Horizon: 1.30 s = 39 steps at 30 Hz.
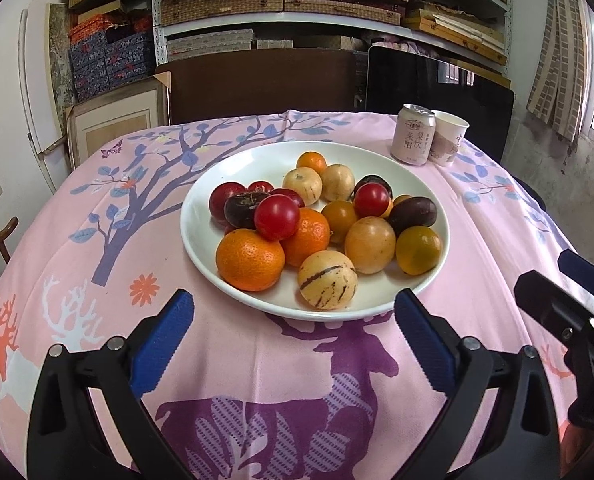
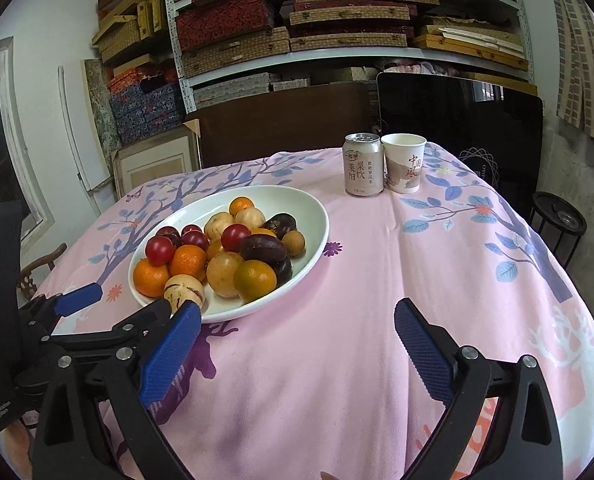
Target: Organize fruits
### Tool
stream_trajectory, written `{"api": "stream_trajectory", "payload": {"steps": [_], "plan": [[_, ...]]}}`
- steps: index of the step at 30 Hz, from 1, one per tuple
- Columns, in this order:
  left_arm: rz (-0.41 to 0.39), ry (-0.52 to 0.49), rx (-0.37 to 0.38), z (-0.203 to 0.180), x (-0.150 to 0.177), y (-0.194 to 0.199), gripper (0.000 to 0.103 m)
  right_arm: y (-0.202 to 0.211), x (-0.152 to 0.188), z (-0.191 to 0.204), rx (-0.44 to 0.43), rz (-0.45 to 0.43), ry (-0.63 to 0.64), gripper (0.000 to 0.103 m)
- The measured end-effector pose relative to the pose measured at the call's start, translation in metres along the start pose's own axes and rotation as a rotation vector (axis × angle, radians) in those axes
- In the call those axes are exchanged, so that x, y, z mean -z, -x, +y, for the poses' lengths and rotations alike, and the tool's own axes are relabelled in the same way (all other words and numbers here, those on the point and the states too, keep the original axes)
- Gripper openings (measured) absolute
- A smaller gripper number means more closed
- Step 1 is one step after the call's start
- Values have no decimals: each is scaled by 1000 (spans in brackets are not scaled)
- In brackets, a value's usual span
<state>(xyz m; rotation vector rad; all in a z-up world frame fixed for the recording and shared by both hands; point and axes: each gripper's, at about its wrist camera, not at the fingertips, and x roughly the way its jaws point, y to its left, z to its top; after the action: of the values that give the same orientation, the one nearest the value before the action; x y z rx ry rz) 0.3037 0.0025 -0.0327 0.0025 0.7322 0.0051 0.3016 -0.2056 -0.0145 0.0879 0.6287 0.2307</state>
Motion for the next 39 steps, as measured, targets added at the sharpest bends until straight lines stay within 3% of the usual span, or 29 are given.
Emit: {"api": "stream_trajectory", "payload": {"steps": [13, 19, 24, 33, 39], "plan": [[31, 15, 4, 2, -1, 2, 99, 0, 2, 7, 6, 5, 40, 99], [90, 42, 23, 8, -4, -5, 99, 1, 2, 10, 6, -1, 54, 99], [72, 40, 39, 9, -6, -1, 99, 3, 2, 12, 6, -9, 64, 99], [19, -17, -58, 2, -6, 5, 99, 2, 2, 12, 15, -7, 62, 99], [56, 10, -35, 7, -5, -1, 99, 3, 2, 10, 16, -8, 56, 99]]}}
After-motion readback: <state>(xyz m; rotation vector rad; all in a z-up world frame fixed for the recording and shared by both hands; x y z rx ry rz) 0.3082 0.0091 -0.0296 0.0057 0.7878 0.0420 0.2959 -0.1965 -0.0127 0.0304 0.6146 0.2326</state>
